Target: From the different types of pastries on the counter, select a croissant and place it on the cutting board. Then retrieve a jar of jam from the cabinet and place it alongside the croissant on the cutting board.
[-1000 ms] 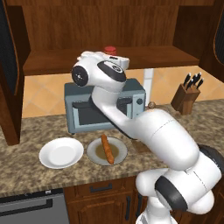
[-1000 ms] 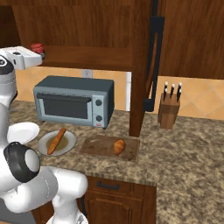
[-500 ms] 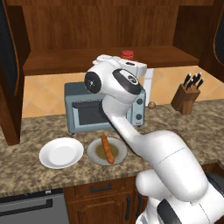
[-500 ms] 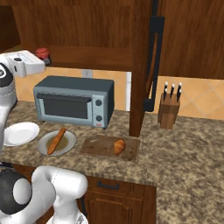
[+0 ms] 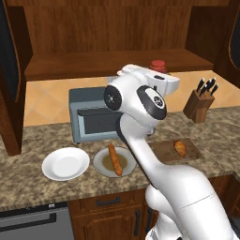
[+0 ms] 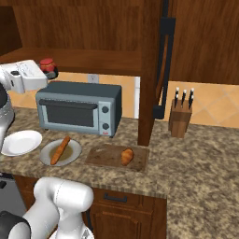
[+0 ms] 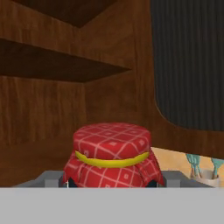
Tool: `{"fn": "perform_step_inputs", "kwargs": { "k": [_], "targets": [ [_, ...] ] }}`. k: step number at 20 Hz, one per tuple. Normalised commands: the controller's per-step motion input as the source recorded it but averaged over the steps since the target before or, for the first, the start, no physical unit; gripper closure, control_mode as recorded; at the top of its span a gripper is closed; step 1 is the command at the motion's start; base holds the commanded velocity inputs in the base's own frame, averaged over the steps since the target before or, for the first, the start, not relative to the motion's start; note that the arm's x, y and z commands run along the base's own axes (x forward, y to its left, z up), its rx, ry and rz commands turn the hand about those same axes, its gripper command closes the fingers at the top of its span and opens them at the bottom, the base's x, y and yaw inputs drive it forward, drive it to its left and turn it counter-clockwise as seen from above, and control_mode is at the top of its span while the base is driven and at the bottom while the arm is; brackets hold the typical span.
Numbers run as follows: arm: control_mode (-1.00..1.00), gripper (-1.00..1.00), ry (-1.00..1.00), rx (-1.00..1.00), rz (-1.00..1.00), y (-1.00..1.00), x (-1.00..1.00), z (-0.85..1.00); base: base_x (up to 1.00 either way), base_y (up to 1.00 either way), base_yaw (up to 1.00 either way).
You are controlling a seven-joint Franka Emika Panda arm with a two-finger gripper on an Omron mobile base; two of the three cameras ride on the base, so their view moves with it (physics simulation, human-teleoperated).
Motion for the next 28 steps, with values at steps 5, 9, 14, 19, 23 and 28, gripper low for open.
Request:
{"fn": "perform_step_inputs", "kwargs": {
  "k": [5, 9, 14, 19, 23, 28],
  "targets": [
    [-1.00, 1.00, 0.00, 0.00, -0.12, -0.37, -0.57, 0.00, 0.00, 0.00, 0.00],
    [-1.00, 1.00, 0.00, 0.00, -0.11, -0.36, -0.50, -0.15, 0.00, 0.00, 0.00],
    [-1.00, 1.00, 0.02, 0.00, -0.10, -0.25, -0.35, -0.36, 0.00, 0.00, 0.00],
    [-1.00, 1.00, 0.02, 0.00, -0.08, -0.18, -0.19, -0.42, 0.00, 0.00, 0.00],
    [-1.00, 1.00, 0.01, 0.00, -0.08, -0.23, -0.13, -0.42, 0.00, 0.00, 0.00],
    [-1.00, 1.00, 0.01, 0.00, -0.09, -0.24, -0.03, -0.42, 0.00, 0.00, 0.00]
  ]
}}
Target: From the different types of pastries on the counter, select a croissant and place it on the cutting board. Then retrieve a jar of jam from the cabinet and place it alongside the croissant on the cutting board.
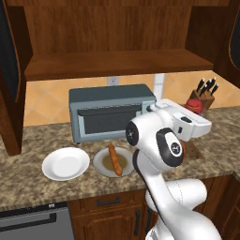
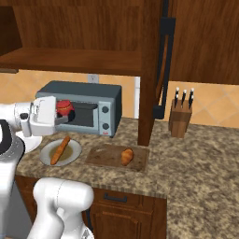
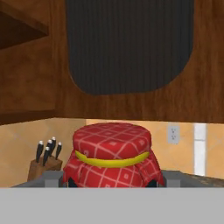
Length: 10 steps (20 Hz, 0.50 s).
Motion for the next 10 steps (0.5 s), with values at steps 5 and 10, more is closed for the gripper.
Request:
{"fn": "perform_step_inputs", "kwargs": {
  "k": [5, 10],
  "targets": [
    [-1.00, 1.00, 0.02, 0.00, -0.10, -0.16, 0.00, -0.48, 0.00, 0.00, 0.00],
    [-1.00, 1.00, 0.01, 0.02, -0.07, -0.07, 0.00, -0.45, 0.00, 0.00, 0.00]
  ]
}}
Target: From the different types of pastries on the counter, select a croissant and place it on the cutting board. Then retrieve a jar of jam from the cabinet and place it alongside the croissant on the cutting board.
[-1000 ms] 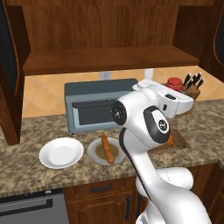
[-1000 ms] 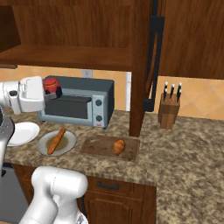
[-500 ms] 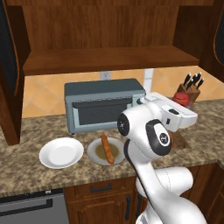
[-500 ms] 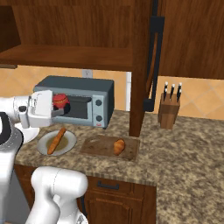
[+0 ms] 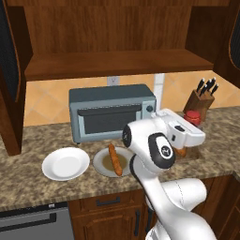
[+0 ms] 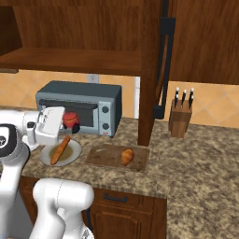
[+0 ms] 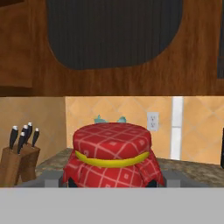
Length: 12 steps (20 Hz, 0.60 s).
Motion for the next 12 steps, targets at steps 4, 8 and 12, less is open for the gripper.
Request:
{"fn": "perform_step_inputs", "kwargs": {
  "k": [4, 8, 12],
  "targets": [
    [-1.00, 1.00, 0.00, 0.06, -0.04, -0.13, 0.00, -0.34, 0.00, 0.00, 0.00],
    [-1.00, 1.00, 0.00, 0.09, -0.02, -0.17, 0.00, -0.30, 0.00, 0.00, 0.00],
    [-1.00, 1.00, 0.00, 0.10, -0.01, -0.16, 0.00, -0.27, 0.00, 0.00, 0.00]
  ]
}}
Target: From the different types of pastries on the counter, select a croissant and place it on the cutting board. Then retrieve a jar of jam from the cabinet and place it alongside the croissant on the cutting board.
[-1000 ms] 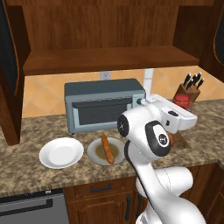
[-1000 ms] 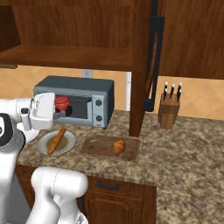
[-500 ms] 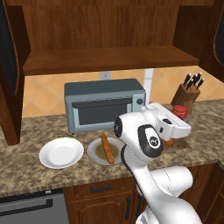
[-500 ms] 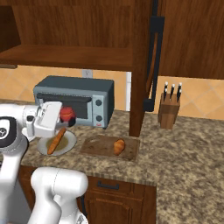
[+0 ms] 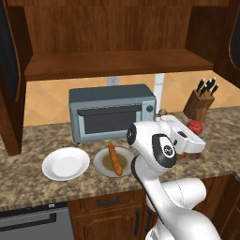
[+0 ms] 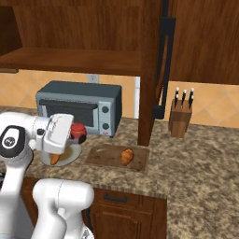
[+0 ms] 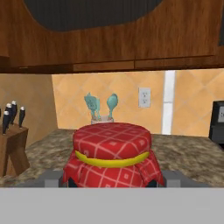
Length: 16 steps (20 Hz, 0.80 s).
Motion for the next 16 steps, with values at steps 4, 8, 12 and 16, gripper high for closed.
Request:
{"fn": "perform_step_inputs", "kwargs": {
  "k": [4, 8, 12, 16],
  "targets": [
    [-1.00, 1.00, 0.00, 0.08, -0.01, -0.10, 0.01, -0.26, 0.00, 0.00, 0.00],
    [-1.00, 1.00, 0.00, 0.01, -0.02, -0.01, 0.09, -0.44, 0.00, 0.00, 0.00],
    [-1.00, 1.00, 0.00, 0.00, -0.02, 0.00, 0.14, -0.49, 0.00, 0.00, 0.00],
    [-1.00, 1.00, 0.00, 0.00, -0.04, -0.10, 0.16, -0.39, 0.00, 0.00, 0.00]
  ]
}}
